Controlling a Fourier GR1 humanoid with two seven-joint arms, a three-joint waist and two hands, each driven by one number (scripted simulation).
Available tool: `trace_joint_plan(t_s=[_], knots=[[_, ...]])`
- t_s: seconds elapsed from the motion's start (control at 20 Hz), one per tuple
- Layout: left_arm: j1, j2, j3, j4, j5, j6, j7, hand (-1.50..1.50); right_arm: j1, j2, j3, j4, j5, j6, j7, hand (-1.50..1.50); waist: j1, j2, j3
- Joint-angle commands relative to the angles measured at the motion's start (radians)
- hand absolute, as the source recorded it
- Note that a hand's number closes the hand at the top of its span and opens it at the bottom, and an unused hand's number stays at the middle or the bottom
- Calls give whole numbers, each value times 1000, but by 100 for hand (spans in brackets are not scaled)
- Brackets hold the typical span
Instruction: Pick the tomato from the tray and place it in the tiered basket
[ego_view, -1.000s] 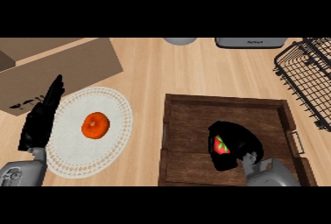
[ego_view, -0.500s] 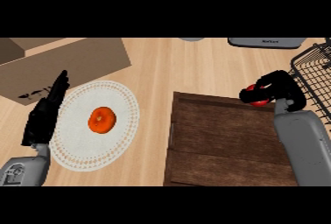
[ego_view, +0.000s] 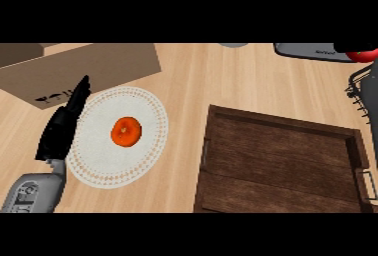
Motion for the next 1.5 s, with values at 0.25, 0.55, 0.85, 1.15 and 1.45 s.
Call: trace_joint_plan(t_s=[0.25,0.55,0.85,1.15,1.45], knots=[[-49,-12,-7,25,-11,7,25,0,-285,-90,-26,279,369,-104,226,150,2,-7,2],[-27,-19,1,38,-16,21,13,0,-457,-136,-101,498,405,-58,165,150,-27,-16,5],[-17,-34,-11,33,-40,43,19,0,-487,-165,-150,677,447,-158,76,150,-40,-14,6],[-15,-7,26,30,-7,15,15,0,-494,-227,-135,812,529,-130,59,150,-47,-13,6],[-41,3,42,56,-6,12,15,0,-519,-288,-96,909,609,7,89,150,-70,-20,5]])
